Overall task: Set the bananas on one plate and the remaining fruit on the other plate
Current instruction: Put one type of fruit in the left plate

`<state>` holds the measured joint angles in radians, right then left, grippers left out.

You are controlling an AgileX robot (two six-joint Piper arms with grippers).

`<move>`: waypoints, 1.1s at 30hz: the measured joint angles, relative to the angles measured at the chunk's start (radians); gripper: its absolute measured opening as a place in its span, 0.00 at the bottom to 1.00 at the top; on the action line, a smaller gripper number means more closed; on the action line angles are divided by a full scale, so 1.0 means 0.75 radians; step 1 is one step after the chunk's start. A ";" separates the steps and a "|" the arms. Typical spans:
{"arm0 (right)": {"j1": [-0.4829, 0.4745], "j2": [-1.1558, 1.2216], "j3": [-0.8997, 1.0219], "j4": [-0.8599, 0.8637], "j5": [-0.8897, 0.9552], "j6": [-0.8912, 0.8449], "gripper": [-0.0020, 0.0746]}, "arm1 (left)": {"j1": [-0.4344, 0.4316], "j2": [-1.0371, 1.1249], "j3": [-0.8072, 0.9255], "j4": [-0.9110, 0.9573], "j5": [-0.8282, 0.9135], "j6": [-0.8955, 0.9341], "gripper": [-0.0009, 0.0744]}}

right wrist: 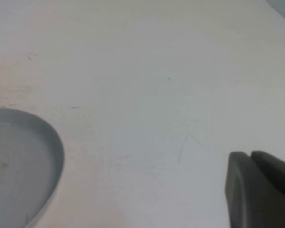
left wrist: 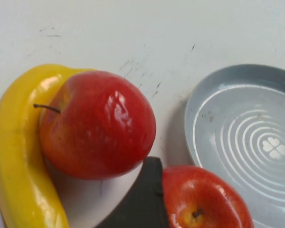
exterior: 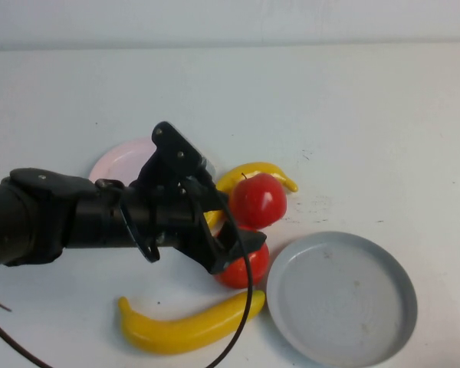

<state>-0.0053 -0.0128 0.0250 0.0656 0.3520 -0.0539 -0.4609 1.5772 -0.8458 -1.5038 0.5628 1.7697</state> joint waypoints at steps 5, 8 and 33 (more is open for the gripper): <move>0.000 0.000 0.000 0.000 0.000 0.000 0.01 | 0.000 0.015 0.000 0.087 -0.006 -0.038 0.90; 0.000 0.000 0.000 0.000 0.000 0.000 0.01 | 0.000 0.043 0.000 0.103 -0.009 -0.046 0.90; 0.000 0.000 0.000 0.000 0.000 0.000 0.01 | 0.000 0.164 0.000 0.109 -0.088 0.042 0.76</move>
<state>-0.0053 -0.0128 0.0250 0.0656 0.3520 -0.0539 -0.4609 1.7000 -0.8458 -1.4223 0.4970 1.8011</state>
